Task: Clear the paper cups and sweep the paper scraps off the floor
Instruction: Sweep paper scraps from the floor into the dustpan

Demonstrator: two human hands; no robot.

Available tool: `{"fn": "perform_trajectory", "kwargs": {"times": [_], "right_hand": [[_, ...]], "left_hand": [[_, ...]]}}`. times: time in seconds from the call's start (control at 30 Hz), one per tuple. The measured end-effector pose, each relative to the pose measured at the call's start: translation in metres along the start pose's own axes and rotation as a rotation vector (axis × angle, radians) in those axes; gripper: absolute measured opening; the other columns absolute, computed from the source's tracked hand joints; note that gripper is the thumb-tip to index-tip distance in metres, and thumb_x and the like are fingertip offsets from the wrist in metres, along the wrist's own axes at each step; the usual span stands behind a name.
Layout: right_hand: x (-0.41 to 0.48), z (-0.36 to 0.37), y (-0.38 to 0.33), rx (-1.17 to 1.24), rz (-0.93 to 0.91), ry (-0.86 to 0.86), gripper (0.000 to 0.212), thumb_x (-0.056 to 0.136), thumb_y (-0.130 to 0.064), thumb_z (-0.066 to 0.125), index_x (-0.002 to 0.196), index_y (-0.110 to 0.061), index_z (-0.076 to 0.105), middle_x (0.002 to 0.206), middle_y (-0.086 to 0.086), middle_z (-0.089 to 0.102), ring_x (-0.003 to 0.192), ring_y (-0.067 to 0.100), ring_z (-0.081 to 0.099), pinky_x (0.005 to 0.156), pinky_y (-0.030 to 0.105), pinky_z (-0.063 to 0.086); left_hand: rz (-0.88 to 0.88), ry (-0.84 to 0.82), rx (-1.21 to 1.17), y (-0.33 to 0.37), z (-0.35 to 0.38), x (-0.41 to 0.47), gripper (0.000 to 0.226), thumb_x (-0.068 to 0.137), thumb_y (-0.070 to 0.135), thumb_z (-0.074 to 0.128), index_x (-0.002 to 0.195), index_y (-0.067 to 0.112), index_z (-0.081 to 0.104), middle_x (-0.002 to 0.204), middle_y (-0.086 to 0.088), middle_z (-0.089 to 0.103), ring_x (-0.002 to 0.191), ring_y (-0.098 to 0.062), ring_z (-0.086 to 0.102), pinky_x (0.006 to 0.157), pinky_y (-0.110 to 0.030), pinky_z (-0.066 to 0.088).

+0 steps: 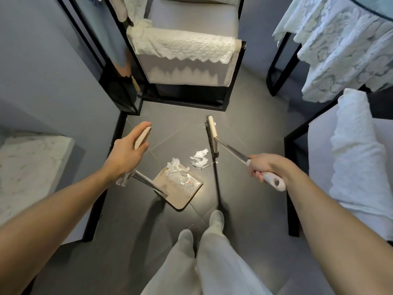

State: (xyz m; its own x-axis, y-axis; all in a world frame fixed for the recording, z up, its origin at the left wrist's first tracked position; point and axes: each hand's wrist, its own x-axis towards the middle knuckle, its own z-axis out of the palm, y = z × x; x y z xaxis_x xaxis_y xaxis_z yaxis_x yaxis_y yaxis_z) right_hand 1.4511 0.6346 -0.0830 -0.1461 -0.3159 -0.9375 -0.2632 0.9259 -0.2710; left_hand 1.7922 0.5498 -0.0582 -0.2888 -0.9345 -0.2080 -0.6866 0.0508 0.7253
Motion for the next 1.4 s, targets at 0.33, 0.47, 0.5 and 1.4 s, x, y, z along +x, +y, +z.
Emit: {"fn": "perform_trajectory", "kwargs": {"times": [0.33,0.47,0.5,1.4], "right_hand": [[0.028,-0.030,-0.038,0.113,-0.071,0.066,0.051,0.090,0.007,0.039,0.137,-0.012,0.044,0.045,0.000,0.039,0.030,0.007,0.033,0.034,0.012,0.032],[0.058,-0.049,-0.066,0.075,-0.112,0.071,0.059,0.088,0.010,0.039,0.141,-0.014,0.040,0.056,0.003,0.040,0.028,0.007,0.033,0.035,0.011,0.033],[0.066,-0.053,-0.071,0.045,-0.131,0.088,0.060,0.088,0.011,0.039,0.142,-0.016,0.040,0.061,0.004,0.041,0.028,0.008,0.034,0.035,0.012,0.034],[0.010,0.046,0.012,0.217,0.020,-0.066,0.067,0.089,0.011,0.034,0.140,-0.032,0.036,0.044,-0.002,0.035,0.026,0.004,0.029,0.030,0.010,0.027]], "left_hand": [[-0.069,-0.003,0.024,-0.015,0.006,-0.009,0.056,0.097,0.017,0.054,0.129,0.057,0.032,0.120,0.001,0.046,0.089,-0.012,0.053,0.070,-0.024,0.047],[-0.121,0.052,0.041,-0.010,0.010,0.006,0.055,0.097,0.018,0.055,0.127,0.058,0.032,0.116,0.000,0.049,0.082,-0.010,0.054,0.062,-0.015,0.042],[-0.130,0.059,0.046,-0.009,0.011,0.009,0.055,0.097,0.018,0.055,0.128,0.057,0.033,0.116,-0.001,0.050,0.081,-0.011,0.054,0.061,-0.015,0.042],[0.016,-0.102,0.013,-0.032,0.025,0.009,0.053,0.098,0.013,0.053,0.141,0.040,0.038,0.113,-0.001,0.051,0.080,-0.007,0.053,0.070,-0.020,0.044]]}}
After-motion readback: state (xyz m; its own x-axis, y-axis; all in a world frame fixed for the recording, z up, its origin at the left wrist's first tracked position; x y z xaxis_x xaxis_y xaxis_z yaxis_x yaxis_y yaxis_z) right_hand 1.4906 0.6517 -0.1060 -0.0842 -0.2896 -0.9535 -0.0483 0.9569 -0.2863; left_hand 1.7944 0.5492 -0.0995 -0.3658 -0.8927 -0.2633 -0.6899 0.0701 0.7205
